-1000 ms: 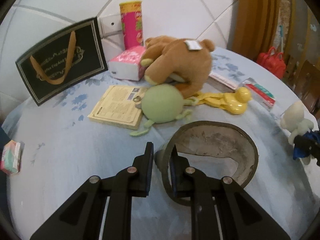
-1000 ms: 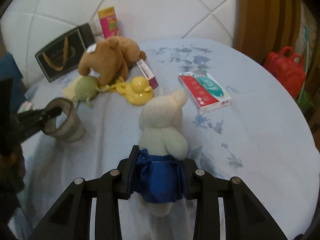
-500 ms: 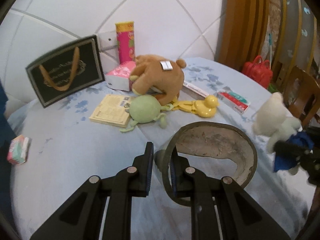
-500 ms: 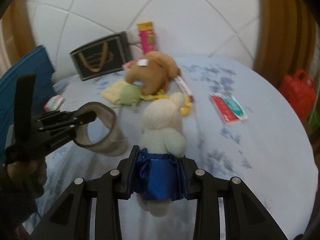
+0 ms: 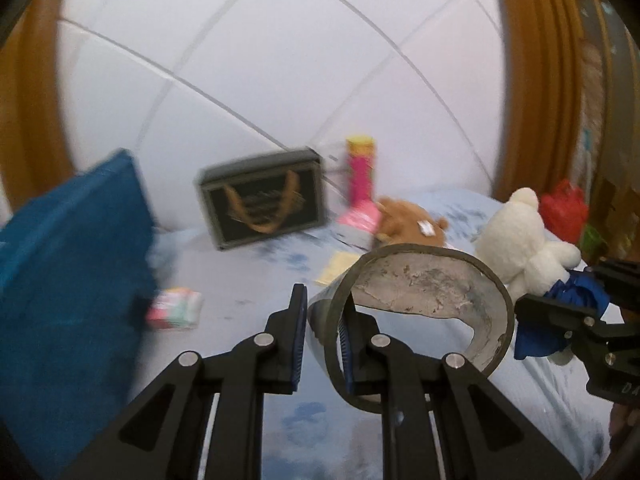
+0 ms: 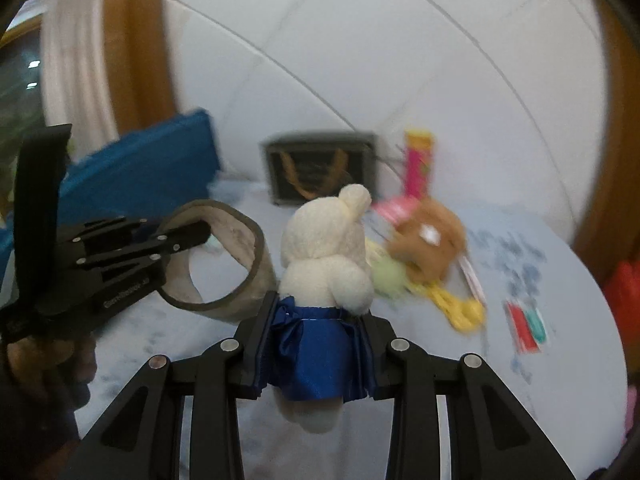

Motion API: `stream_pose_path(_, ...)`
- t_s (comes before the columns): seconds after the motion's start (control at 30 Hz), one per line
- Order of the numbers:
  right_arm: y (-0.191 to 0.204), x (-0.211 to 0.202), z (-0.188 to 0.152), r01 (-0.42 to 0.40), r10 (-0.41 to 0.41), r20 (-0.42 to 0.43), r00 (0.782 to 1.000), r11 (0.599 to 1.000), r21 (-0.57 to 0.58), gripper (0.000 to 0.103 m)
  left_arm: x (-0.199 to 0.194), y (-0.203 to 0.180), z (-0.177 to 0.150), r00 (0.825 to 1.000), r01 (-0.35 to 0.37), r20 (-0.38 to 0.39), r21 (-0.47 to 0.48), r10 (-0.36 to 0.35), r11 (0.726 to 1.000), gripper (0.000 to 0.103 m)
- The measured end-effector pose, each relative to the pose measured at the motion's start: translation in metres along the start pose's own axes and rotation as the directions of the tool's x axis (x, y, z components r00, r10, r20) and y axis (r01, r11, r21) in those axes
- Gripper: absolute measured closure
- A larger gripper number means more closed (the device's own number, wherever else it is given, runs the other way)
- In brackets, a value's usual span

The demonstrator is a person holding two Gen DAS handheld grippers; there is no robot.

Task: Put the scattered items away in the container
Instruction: 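Lift the tape roll with the left gripper while the right gripper lifts the white bear, then carry the tape roll and white bear in both grippers over the blue crate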

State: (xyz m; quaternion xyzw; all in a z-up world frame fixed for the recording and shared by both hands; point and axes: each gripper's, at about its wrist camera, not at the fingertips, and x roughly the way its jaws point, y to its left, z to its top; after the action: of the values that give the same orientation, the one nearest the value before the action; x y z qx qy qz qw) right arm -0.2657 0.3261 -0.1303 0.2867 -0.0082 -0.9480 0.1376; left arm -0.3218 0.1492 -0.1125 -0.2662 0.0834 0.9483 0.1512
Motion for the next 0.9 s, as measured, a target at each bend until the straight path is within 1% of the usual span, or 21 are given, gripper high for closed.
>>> stream_pose_path(0.1, 0.038, -0.009, 0.028, -0.06, 0.063, 0.065, 0.996, 0.997, -0.053, 0.069, -0.038, 0.033, 0.013, 0.996, -0.077, 0.049, -0.017, 0.077, 0.997, 0.088)
stream_pose_path(0.17, 0.063, -0.016, 0.047, -0.108, 0.115, 0.1, 0.988, 0.991, -0.077, 0.069, -0.07, 0.061, 0.022, 0.988, -0.126, 0.09, -0.038, 0.128, 0.991, 0.088)
stream_pose_path(0.23, 0.094, -0.023, 0.069, -0.158, 0.173, 0.133, 0.976, 0.981, -0.114, 0.069, -0.096, 0.086, 0.03, 0.977, -0.166, 0.125, -0.052, 0.172, 0.985, 0.088)
stream_pose_path(0.33, 0.136, -0.028, 0.096, -0.195, 0.223, 0.172, 0.96, 0.967, -0.167, 0.069, -0.138, 0.129, 0.039, 0.956, -0.228, 0.173, -0.075, 0.238, 0.971, 0.088)
stream_pose_path(0.43, 0.183, -0.03, 0.121, -0.228, 0.272, 0.215, 0.938, 0.951, -0.207, 0.069, -0.172, 0.171, 0.038, 0.934, -0.285, 0.195, -0.09, 0.298, 0.954, 0.088)
stream_pose_path(0.57, 0.253, -0.023, 0.141, -0.271, 0.33, 0.232, 0.915, 0.928, -0.254, 0.069, -0.207, 0.222, 0.029, 0.913, -0.342, 0.197, -0.115, 0.358, 0.933, 0.088)
stream_pose_path(0.7, 0.304, -0.009, 0.145, -0.311, 0.378, 0.232, 0.897, 0.909, -0.277, 0.069, -0.232, 0.27, 0.012, 0.889, -0.403, 0.177, -0.134, 0.422, 0.905, 0.088)
stream_pose_path(0.8, 0.33, -0.004, 0.149, -0.342, 0.405, 0.237, 0.883, 0.901, -0.266, 0.069, -0.249, 0.299, 0.001, 0.869, -0.446, 0.158, -0.158, 0.468, 0.881, 0.088)
stream_pose_path(0.87, 0.344, -0.003, 0.151, -0.359, 0.419, 0.231, 0.878, 0.897, -0.258, 0.069, -0.257, 0.314, -0.006, 0.863, -0.46, 0.138, -0.18, 0.486, 0.869, 0.088)
stream_pose_path(0.9, 0.352, -0.005, 0.153, -0.366, 0.424, 0.223, 0.878, 0.893, -0.261, 0.069, -0.259, 0.317, -0.008, 0.857, -0.473, 0.131, -0.183, 0.498, 0.862, 0.088)
